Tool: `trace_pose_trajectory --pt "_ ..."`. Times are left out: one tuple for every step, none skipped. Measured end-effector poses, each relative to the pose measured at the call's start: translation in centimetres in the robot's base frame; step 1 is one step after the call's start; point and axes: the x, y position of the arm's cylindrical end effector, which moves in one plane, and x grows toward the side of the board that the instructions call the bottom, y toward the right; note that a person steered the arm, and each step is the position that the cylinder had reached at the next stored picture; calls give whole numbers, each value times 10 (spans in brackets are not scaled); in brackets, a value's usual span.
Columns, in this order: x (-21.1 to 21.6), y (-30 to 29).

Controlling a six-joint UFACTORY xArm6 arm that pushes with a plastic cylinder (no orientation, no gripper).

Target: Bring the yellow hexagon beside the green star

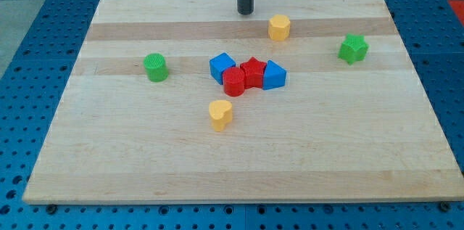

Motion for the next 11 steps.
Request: trace_pose_trajectory --pt "31 28" --pt "48 85" --pt "51 121" --pt "51 125" --pt "49 117" --pt "59 83" --pt "67 69" --pt "74 69" --pt "91 71" --pt "106 91" --pt "109 110"
